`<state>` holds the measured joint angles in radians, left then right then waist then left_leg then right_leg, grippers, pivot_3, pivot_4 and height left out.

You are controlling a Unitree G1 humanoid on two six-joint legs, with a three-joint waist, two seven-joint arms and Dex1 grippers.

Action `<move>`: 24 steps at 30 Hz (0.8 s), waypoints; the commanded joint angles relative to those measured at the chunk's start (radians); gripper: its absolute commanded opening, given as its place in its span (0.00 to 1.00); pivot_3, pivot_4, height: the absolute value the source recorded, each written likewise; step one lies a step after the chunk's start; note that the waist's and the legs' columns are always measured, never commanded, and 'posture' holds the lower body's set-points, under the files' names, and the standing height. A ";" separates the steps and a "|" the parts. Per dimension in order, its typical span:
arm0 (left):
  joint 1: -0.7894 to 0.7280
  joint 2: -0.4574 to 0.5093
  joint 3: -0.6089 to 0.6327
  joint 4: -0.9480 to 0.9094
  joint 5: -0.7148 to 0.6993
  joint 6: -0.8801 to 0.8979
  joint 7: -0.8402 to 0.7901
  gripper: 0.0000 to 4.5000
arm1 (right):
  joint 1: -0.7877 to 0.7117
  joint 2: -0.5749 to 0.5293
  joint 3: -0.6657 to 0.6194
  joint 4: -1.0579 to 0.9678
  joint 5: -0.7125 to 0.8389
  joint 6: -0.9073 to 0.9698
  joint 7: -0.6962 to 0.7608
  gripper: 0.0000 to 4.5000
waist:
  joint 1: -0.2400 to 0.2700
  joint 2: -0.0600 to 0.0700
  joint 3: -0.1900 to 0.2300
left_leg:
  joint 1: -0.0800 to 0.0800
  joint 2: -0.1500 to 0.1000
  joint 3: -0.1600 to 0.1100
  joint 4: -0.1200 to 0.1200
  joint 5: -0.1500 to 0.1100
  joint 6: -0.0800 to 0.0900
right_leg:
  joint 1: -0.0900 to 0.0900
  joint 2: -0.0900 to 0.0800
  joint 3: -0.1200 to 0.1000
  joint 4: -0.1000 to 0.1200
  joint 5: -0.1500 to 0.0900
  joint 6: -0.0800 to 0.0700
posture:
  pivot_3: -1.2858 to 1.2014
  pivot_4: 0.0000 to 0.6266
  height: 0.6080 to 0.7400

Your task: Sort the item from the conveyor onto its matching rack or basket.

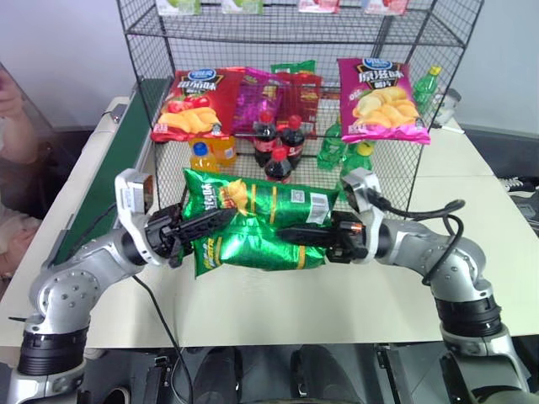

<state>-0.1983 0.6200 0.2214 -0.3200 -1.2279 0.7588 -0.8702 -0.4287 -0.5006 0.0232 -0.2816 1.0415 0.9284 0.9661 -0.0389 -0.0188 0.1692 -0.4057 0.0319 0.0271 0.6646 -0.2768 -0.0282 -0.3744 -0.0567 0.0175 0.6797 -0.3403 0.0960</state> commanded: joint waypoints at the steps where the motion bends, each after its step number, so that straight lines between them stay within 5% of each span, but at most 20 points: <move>1: 0.013 0.011 0.055 -0.005 0.013 -0.018 -0.002 0.62 | -0.006 -0.004 -0.009 -0.059 -0.038 -0.060 0.009 0.00 | 0.001 0.000 0.000 | 0.000 0.000 0.000 0.000 0.000 0.000 | 0.000 0.000 0.000 0.000 0.000 0.000 | 0.52 0.24 0.99; 4: 0.036 0.028 0.107 0.015 0.056 -0.053 -0.009 0.97 | 0.004 -0.037 -0.011 -0.101 -0.158 -0.171 0.002 0.00 | 0.001 0.000 0.000 | 0.000 0.000 0.000 0.000 0.000 0.000 | 0.000 0.000 0.000 0.000 0.000 0.000 | 0.52 0.24 0.99; 5: 0.046 0.035 0.127 0.027 0.072 -0.066 -0.011 0.99 | 0.004 -0.046 -0.014 -0.117 -0.207 -0.220 -0.008 0.00 | 0.002 0.000 0.000 | 0.000 0.000 0.000 0.000 0.000 0.000 | 0.000 0.000 0.000 0.000 0.000 0.000 | 0.52 0.24 0.99; 12: 0.102 0.062 0.206 0.078 0.138 -0.112 -0.026 0.99 | -0.155 -0.024 -0.091 -0.149 -0.495 -0.593 -0.149 0.00 | -0.002 0.000 0.000 | -0.001 0.000 0.000 0.000 0.000 0.000 | -0.002 0.000 0.000 0.000 0.000 0.000 | 0.52 0.24 0.99; 20: 0.036 0.028 0.167 0.131 0.243 -0.187 -0.028 0.99 | -0.278 -0.131 0.032 0.146 -1.130 -1.246 -0.284 0.00 | 0.008 -0.001 0.000 | -0.001 -0.001 0.001 0.000 0.000 0.000 | -0.001 -0.001 0.000 -0.002 0.000 0.000 | 0.52 0.24 0.99; 24: 0.025 0.006 0.150 0.125 0.272 -0.198 -0.020 0.99 | -0.354 -0.178 0.128 0.321 -1.537 -1.361 -0.542 0.00 | 0.002 0.000 0.000 | -0.001 -0.001 0.001 0.000 0.001 -0.001 | -0.002 -0.002 0.000 0.000 0.000 0.000 | 0.52 0.24 0.99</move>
<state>-0.1659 0.6261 0.3685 -0.1761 -0.9703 0.5826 -0.8896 -0.7273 -0.6552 0.1360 0.0111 -0.3236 -0.3686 0.5515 -0.0374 -0.0190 0.1691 -0.4073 0.0313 0.0289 0.6644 -0.2758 -0.0298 -0.3776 -0.0584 0.0184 0.6798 -0.3403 0.0961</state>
